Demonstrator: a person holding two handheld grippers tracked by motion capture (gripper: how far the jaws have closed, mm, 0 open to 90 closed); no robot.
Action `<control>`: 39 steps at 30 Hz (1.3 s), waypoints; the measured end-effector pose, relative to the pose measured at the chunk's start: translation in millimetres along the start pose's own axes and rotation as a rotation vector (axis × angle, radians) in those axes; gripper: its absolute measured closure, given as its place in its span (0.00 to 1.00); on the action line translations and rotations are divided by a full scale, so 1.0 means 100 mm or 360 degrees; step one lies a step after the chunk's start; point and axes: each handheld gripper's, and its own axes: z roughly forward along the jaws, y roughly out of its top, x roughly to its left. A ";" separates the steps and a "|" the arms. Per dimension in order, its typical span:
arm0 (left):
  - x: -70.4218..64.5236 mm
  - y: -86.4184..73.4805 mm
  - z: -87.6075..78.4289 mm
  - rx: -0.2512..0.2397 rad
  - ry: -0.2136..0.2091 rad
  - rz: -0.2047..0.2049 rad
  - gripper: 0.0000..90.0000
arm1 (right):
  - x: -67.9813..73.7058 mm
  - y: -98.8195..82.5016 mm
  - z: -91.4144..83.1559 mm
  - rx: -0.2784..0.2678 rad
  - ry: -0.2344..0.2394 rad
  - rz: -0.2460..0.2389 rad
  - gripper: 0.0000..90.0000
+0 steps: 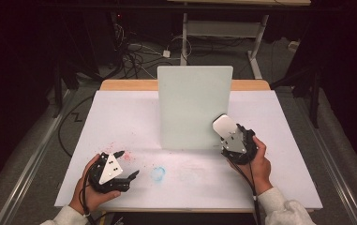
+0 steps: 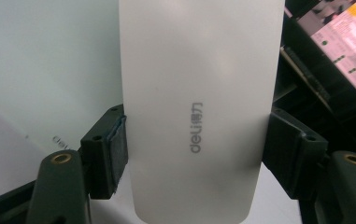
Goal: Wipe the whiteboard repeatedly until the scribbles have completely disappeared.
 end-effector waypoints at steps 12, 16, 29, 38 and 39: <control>0.01 0.00 -0.02 -0.0008 0.0012 0.0004 0.22 | 0.02 0.05 -0.13 -0.0059 0.0105 0.0037 0.35; 0.01 0.00 -0.03 -0.0007 0.0015 0.0003 0.22 | 0.00 0.09 -0.21 -0.0099 0.0248 0.0058 0.35; 0.01 0.00 -0.03 -0.0005 0.0016 0.0002 0.22 | 0.01 0.20 -0.36 -0.0134 0.0754 -0.0070 0.35; 0.01 0.00 -0.03 -0.0006 0.0012 0.0002 0.22 | 0.08 0.25 -0.39 -0.0064 0.0935 -0.0185 0.34; 0.02 0.00 -0.03 -0.0006 0.0012 0.0001 0.22 | 0.09 0.25 -0.39 -0.0053 0.0951 -0.0194 0.35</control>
